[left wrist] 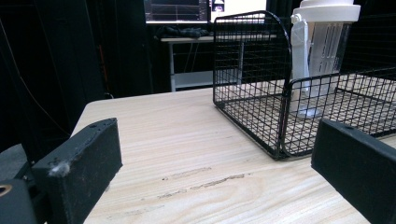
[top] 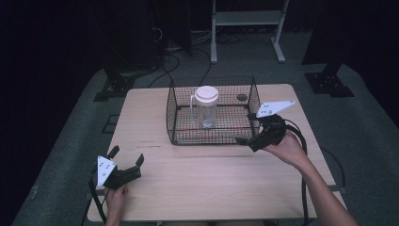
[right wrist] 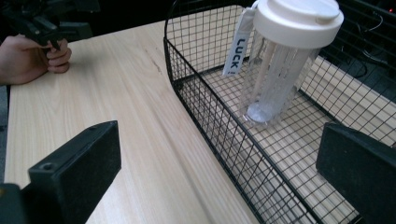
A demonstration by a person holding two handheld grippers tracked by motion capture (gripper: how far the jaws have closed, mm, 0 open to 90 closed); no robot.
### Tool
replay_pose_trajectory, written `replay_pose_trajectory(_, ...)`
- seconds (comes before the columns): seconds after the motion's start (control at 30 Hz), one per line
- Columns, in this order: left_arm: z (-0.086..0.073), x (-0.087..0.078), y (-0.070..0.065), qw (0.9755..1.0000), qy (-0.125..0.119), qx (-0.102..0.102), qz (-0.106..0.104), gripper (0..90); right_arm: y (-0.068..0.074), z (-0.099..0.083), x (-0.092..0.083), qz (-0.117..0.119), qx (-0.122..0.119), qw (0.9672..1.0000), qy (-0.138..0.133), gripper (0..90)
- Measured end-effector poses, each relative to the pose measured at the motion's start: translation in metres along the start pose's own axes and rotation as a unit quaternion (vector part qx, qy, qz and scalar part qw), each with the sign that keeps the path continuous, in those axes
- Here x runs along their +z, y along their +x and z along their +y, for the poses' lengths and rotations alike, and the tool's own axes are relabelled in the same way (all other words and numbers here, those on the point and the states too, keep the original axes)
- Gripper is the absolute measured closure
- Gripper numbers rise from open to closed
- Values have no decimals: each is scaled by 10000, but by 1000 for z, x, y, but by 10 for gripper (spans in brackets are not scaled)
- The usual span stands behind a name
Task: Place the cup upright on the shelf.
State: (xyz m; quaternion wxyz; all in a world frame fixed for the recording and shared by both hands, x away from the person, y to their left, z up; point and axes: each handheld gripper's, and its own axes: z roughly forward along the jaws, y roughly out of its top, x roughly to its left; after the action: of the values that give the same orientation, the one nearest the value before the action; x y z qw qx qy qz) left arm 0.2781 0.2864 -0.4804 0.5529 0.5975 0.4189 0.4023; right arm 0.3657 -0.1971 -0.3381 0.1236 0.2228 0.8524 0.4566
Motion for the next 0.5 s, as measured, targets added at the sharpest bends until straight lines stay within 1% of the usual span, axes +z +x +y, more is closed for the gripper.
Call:
replay_pose_trajectory(0.2, 0, 0, 0, 10000, 8, 13, 2, 9, 1, -11, -3, 5, 81, 10000, 23, 0)
replay_pose_trajectory(0.5, 0, 0, 0, 10000, 22, 31, 12, 9, 4, -25, -10, -38, 118, 9999, 53, 0)
